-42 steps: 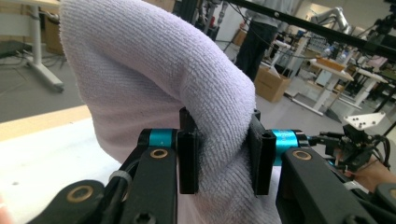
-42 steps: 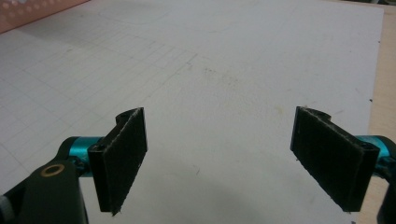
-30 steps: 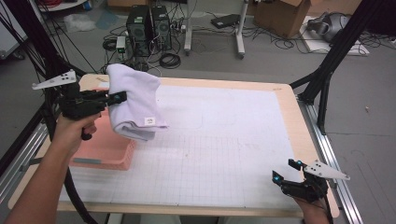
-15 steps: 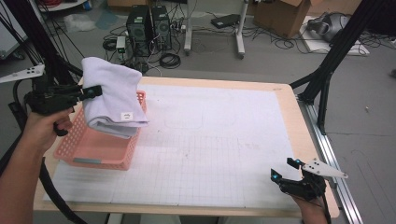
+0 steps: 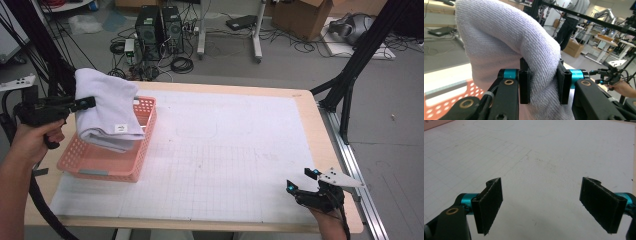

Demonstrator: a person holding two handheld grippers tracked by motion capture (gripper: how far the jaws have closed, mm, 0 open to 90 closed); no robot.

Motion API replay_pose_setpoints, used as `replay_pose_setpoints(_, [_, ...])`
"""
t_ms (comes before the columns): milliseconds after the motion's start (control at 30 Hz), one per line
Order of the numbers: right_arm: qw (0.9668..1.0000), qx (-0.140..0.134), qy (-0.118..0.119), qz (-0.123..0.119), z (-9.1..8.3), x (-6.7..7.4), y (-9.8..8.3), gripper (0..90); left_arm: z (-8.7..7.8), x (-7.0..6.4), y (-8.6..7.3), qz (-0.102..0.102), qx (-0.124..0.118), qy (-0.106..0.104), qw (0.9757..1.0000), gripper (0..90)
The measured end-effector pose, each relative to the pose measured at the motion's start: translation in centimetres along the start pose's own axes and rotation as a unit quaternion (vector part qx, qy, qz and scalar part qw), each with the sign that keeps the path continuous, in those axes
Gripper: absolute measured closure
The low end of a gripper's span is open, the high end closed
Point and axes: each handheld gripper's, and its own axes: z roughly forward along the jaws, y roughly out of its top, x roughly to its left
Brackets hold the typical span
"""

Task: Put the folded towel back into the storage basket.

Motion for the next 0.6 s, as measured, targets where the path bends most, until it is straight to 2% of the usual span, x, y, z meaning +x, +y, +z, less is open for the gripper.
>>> replay_pose_setpoints(100, [1.0000,0.002,-0.002,-0.002,0.0,0.2,0.1,17.5,0.0,0.8,-0.7,-0.002,0.008,-0.005,1.0000,70.2])
replay_pose_setpoints(300, [0.9999,0.007,-0.004,-0.009,0.3,0.6,0.2,17.5,0.1,2.5,-2.4,-0.012,0.022,0.001,0.9997,69.8])
replay_pose_setpoints(600, [0.9999,0.011,-0.007,-0.009,0.5,0.9,0.2,17.5,0.2,4.9,-4.8,-0.043,0.052,0.018,0.9976,68.9])
